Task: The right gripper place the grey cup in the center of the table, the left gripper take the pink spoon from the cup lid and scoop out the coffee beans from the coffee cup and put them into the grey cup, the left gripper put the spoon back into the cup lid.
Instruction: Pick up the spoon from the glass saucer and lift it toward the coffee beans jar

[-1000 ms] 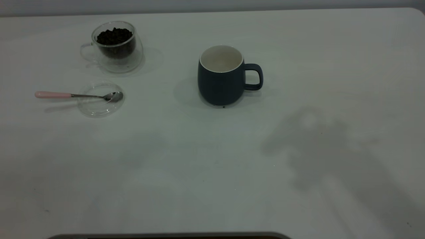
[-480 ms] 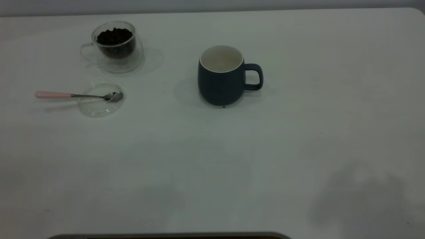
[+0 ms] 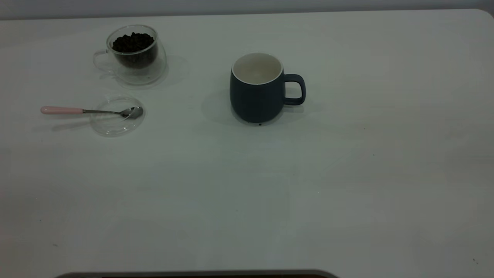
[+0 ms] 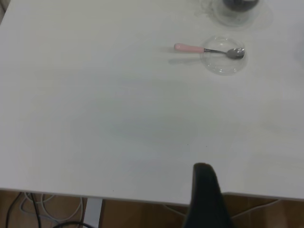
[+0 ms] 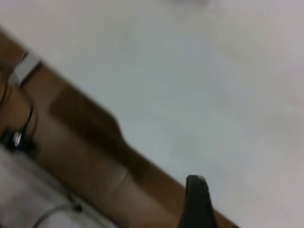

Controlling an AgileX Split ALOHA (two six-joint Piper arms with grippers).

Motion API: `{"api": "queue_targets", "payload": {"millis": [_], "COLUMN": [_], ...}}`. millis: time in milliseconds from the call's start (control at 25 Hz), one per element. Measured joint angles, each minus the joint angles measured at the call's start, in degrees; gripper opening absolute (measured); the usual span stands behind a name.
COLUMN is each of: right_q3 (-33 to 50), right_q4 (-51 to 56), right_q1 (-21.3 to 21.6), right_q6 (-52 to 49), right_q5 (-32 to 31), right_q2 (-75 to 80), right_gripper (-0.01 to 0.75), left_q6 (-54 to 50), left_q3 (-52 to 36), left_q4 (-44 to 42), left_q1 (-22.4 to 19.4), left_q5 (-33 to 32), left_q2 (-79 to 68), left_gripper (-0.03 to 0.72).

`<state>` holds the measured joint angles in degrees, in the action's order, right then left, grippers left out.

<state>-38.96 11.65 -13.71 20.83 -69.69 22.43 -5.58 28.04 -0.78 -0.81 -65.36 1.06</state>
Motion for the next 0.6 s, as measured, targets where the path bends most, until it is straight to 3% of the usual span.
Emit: {"api": "queue_targets", "payload": {"millis": [240, 600], "right_q3": [3.64, 9.46], "right_q4": [-2.47, -2.72], "right_q1": [7.58, 11.06], "right_q6": [-4.61, -7.21], "right_q5": [1.45, 3.77], "right_q2": [-12.67, -20.68], "right_gripper": [0.591, 0.591], "left_q6": [0.00, 0.00], "left_q3": [0.00, 0.00], "left_q4": [0.00, 0.00], "left_q1": [0.00, 0.00], "left_q5": [0.00, 0.00], "left_q2": [0.00, 0.00], "left_gripper": [0.569, 0.569]}}
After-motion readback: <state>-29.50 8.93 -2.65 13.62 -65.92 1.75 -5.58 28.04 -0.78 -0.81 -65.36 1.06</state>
